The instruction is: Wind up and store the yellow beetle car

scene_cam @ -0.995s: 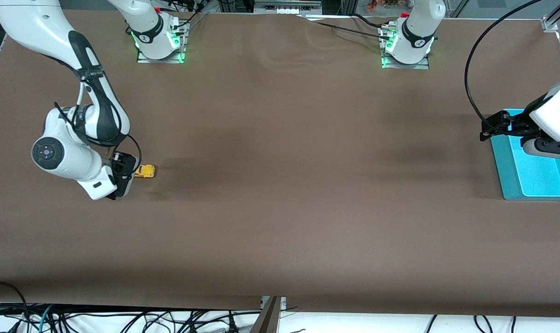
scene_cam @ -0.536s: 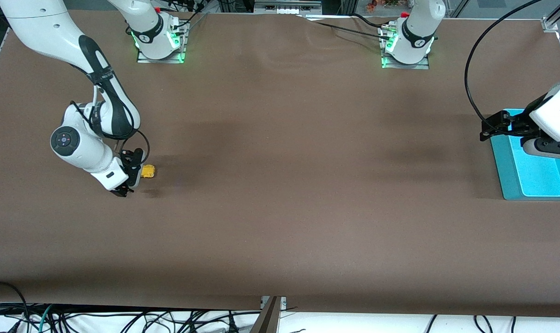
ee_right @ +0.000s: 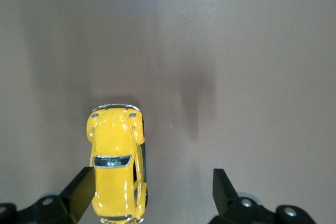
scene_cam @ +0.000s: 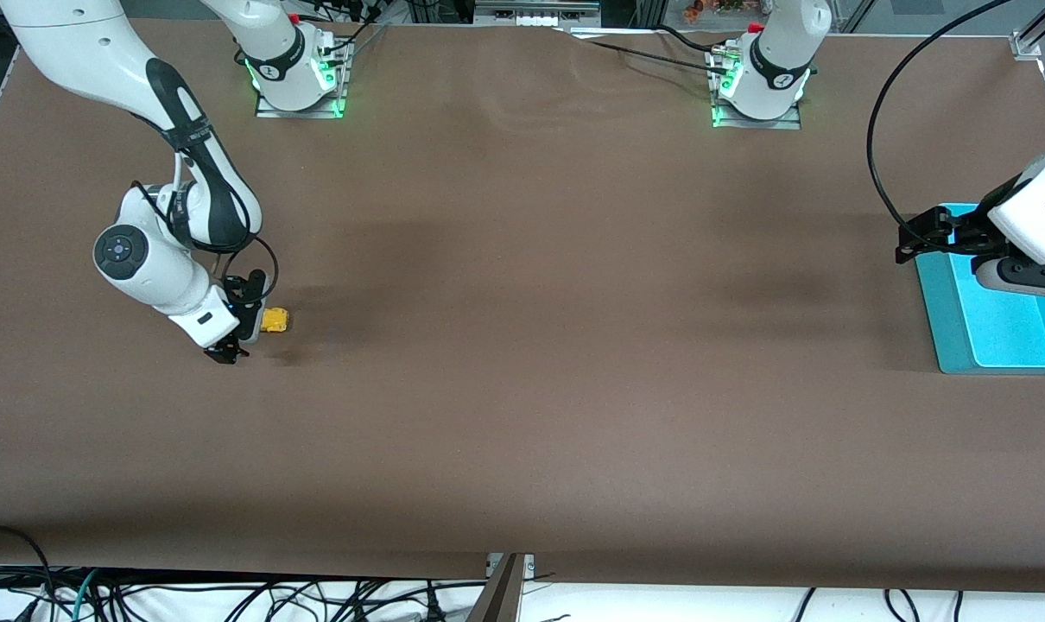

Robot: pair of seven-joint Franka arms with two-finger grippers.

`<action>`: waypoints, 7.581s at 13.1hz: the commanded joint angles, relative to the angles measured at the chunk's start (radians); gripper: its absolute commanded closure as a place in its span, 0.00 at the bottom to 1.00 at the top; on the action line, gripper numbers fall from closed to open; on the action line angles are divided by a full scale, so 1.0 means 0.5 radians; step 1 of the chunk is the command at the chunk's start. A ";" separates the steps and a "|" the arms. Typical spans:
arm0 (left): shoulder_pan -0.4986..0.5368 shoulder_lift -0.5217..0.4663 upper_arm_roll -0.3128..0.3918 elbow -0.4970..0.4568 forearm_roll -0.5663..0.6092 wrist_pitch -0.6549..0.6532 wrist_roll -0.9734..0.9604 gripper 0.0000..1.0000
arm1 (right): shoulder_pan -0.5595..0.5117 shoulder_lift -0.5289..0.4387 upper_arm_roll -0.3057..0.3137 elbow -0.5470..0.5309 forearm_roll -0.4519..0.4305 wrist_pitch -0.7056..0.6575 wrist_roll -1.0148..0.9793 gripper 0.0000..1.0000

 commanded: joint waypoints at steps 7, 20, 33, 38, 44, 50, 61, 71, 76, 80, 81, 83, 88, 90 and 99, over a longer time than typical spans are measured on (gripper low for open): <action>-0.003 0.028 0.002 0.060 -0.024 -0.040 -0.026 0.00 | -0.028 -0.095 0.011 -0.184 -0.006 0.001 -0.140 0.01; -0.003 0.028 -0.001 0.060 -0.024 -0.040 -0.026 0.00 | -0.169 -0.043 0.011 -0.184 -0.006 0.047 -0.290 0.80; -0.003 0.028 0.002 0.060 -0.024 -0.040 -0.026 0.00 | -0.789 0.101 0.039 -0.119 0.022 0.191 -0.969 0.26; -0.003 0.028 -0.001 0.060 -0.024 -0.040 -0.026 0.00 | -0.786 0.092 0.082 0.055 0.031 -0.014 -0.969 0.00; -0.003 0.028 -0.001 0.060 -0.024 -0.040 -0.026 0.00 | -0.780 0.086 0.109 0.068 0.037 -0.029 -0.950 0.00; 0.031 0.068 0.014 0.051 -0.021 -0.037 0.008 0.00 | -0.752 0.083 0.232 0.285 0.215 -0.262 -0.446 0.00; 0.196 0.350 0.023 -0.044 0.055 -0.059 0.682 0.00 | -0.602 0.043 0.327 0.668 0.197 -0.850 1.214 0.00; 0.420 0.378 0.020 -0.869 0.408 1.079 2.670 0.00 | -0.206 -0.052 0.330 1.322 0.099 -1.783 2.725 0.00; 0.472 0.390 0.017 -1.149 0.721 1.516 2.787 0.00 | -0.197 -0.165 0.346 1.510 0.050 -1.944 2.630 0.00; 0.512 0.335 0.014 -1.345 0.724 1.739 2.904 0.00 | -0.200 -0.395 0.238 1.427 0.053 -1.919 2.633 0.00; 0.512 0.335 0.014 -1.357 0.724 1.755 2.907 0.00 | -0.197 -0.423 0.232 1.403 0.037 -1.919 2.636 0.00; 0.512 0.350 0.017 -1.373 0.724 1.770 2.904 0.00 | -0.197 -0.494 0.180 1.372 0.037 -1.922 2.636 0.00; 0.570 0.307 0.014 -1.425 0.727 1.761 2.972 0.00 | -0.142 -0.720 0.125 1.121 0.007 -1.978 2.661 0.00; 0.598 0.335 0.011 -1.425 0.724 1.764 2.978 0.00 | -0.142 -0.764 0.122 1.074 0.013 -2.048 2.667 0.00; 0.675 0.525 0.005 -1.406 0.721 1.902 2.966 0.00 | -0.117 -0.743 0.014 1.077 0.034 -2.073 2.728 0.00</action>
